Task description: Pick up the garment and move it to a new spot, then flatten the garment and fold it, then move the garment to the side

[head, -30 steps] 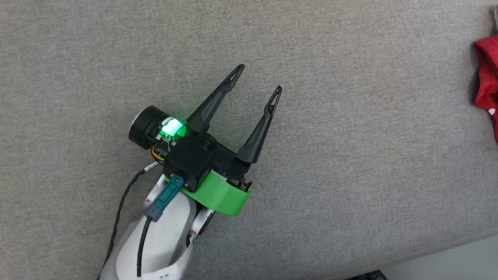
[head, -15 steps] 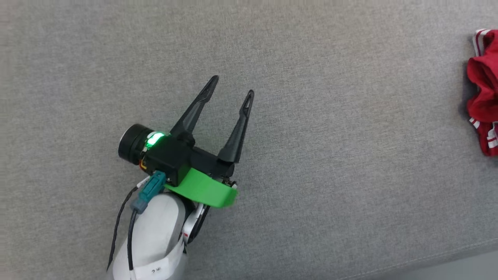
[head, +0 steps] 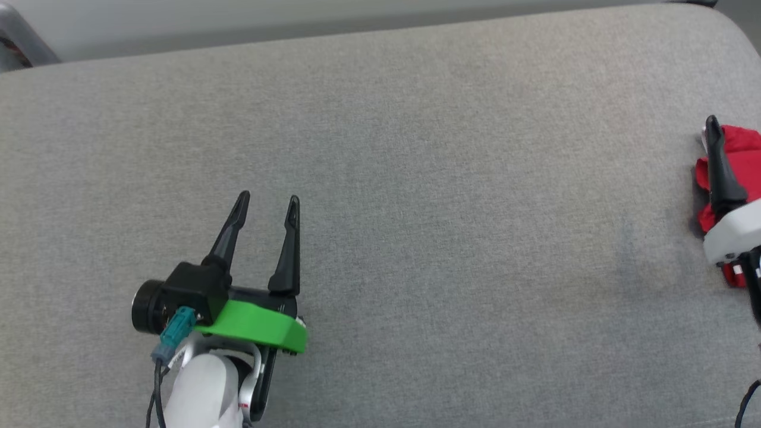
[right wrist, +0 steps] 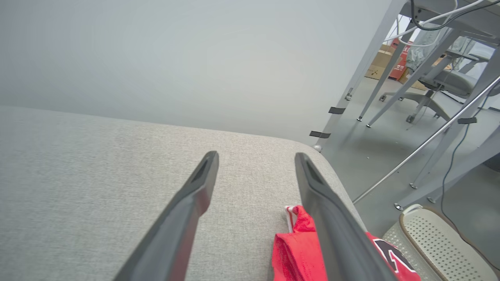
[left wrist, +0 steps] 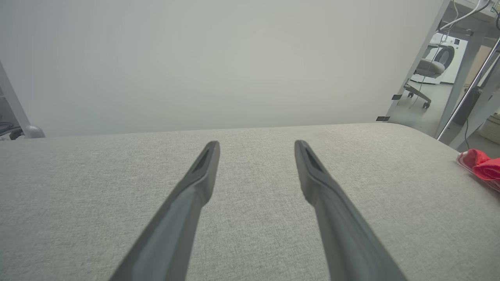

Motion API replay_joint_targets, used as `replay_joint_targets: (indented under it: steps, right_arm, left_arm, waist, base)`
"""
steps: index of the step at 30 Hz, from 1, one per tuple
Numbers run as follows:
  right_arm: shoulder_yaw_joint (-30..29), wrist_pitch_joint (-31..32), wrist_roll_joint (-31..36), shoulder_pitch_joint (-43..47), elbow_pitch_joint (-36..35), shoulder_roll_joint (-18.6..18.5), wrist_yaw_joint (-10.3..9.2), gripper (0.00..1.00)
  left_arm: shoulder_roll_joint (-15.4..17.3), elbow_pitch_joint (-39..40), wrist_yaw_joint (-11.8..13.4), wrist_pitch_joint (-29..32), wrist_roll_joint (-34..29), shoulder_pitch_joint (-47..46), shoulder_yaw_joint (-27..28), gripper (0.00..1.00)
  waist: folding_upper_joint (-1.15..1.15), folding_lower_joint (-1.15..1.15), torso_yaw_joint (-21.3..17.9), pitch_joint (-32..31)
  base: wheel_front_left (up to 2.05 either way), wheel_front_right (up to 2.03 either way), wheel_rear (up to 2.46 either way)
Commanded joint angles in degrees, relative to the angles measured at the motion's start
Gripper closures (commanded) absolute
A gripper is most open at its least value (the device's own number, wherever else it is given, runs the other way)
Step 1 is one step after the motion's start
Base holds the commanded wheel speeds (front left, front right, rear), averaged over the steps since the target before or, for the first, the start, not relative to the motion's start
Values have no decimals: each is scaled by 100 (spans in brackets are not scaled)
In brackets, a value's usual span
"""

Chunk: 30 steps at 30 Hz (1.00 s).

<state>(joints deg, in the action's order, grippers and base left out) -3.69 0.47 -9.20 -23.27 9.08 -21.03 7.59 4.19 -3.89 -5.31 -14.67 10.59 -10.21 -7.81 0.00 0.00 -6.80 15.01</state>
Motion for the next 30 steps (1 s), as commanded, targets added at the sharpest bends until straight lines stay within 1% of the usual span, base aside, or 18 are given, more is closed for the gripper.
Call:
replay_joint_targets:
  steps: [1, 4, 8, 12, 16, 19, 24, 30]
  right_arm:
    - [-70, -94, -86, 246, -197, 159, -10, 0]
    - [-114, -292, -215, 726, -565, 503, -10, 0]
    - [-76, -712, -269, 1254, -833, 849, -10, 0]
    - [31, -1052, -289, 1655, -829, 1152, -10, 0]
    - [76, -1249, -246, 1923, -693, 1416, -10, 0]
    - [127, -1352, -184, 2082, -561, 1534, -10, 0]
    - [259, -1463, -33, 2208, -326, 1613, -10, 0]
    - [184, -1520, -13, 2183, -202, 1682, -10, 0]
  left_arm:
    - [-35, -33, -1, -33, 11, 161, 32, 0]
    - [-72, -13, -54, -33, 199, 390, 152, 0]
    - [-91, 45, -116, -33, 172, 608, 216, 0]
    - [-106, 90, -152, -33, 160, 773, 311, 0]
    - [-118, 89, -177, -33, 125, 901, 344, 0]
    - [-124, 93, -187, -33, 120, 978, 375, 0]
    - [-129, 27, -197, -33, -5, 1074, 373, 0]
    - [-130, 6, -202, -33, 60, 1057, 351, 0]
  waist:
    - [0, 0, 494, -637]
    - [0, 0, 599, -795]
    - [0, 0, 706, -934]
    - [0, 0, 757, -996]
    - [0, 0, 796, -1056]
    - [0, 0, 807, -1093]
    - [0, 0, 804, -1111]
    - [0, 0, 809, -1116]
  base:
    - [0, 0, 0]
    - [0, 0, 0]
    - [0, 0, 0]
    - [0, 0, 0]
    - [0, 0, 0]
    - [0, 0, 0]
    - [0, 0, 0]
    - [0, 0, 0]
